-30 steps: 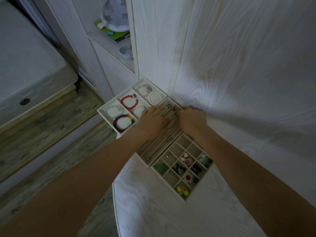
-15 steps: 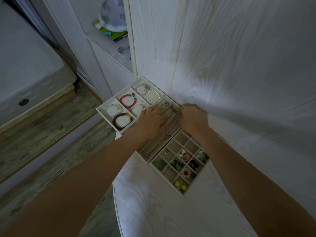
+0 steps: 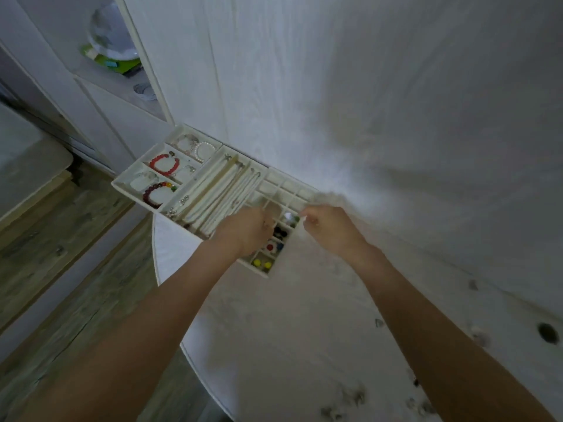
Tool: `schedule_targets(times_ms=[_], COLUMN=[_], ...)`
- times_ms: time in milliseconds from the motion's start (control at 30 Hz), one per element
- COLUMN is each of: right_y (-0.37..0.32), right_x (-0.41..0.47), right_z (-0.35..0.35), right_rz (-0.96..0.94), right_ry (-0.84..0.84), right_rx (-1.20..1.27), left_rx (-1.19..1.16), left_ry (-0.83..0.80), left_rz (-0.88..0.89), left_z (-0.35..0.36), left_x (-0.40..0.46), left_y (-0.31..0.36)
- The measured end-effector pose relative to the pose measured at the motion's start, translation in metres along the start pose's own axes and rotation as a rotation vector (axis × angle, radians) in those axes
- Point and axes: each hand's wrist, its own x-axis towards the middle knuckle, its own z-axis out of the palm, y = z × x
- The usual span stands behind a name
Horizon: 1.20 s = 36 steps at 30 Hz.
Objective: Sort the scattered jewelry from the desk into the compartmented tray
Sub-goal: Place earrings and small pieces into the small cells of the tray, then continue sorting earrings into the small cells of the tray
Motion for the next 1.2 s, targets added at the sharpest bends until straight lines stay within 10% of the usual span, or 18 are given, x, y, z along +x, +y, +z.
schedule_targets(times_ms=[467,767,1200], right_y=[0.159,0.215,0.231], right_x=[-0.191,-0.248,-0.256], right_z=[0.035,0.047,0.056], right_rz=[0.055,0.168,0.139], right_ry=[-0.163,-0.035,0.111], right_rx=[-0.024,0.027,0.109], left_rx=[-0.061,0.199,0.533], left_ry=[0.114,-0.152,0.014], left_rz=[0.135,0.272,0.287], left_z=[0.155,0.226,0.243], left_x=[-0.097,-0.095,-0.111], left_y=[0.130,0.159,0.169])
